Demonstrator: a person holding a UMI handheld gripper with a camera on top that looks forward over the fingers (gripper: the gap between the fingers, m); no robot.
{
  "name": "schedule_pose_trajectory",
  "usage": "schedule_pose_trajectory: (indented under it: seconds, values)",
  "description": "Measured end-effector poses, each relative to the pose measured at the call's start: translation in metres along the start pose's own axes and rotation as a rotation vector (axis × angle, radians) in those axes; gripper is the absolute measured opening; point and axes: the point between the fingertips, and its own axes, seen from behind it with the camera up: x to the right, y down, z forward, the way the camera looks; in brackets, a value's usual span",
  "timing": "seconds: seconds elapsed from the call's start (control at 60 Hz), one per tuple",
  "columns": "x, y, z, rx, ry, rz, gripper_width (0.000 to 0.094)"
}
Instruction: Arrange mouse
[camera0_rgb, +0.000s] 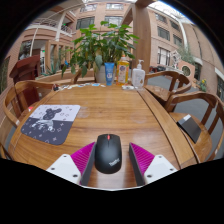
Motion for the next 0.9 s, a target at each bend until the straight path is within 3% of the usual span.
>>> schedule_pose_trajectory:
  seconds: [0.05, 0.067, 0.25, 0.417, 0.517, 0.633, 0.767, 0.833, 0.9]
  values:
    - [-0.010, 0.001, 0.003, 0.004, -0.023, 0.014, 0.0475]
    - [-0.009, 0.000, 0.003, 0.008, -0.017, 0.017, 0.0458]
    - [-0.003, -0.005, 0.004, 0.034, 0.046, 0.025, 0.0362]
    - [0.003, -0.014, 0.001, 0.043, 0.096, 0.051, 0.0350]
    - [0.022, -0.065, -0.009, 0.121, 0.149, 0.076, 0.0350]
    - [0.026, -0.170, -0.031, 0.290, 0.182, 0.101, 0.0350]
    - [-0.023, -0.268, -0.063, 0.468, 0.112, 0.124, 0.0349]
    - [-0.067, -0.282, -0.064, 0.493, 0.062, 0.104, 0.0348]
    - [-0.116, -0.274, -0.049, 0.461, -0.010, 0.073, 0.0346]
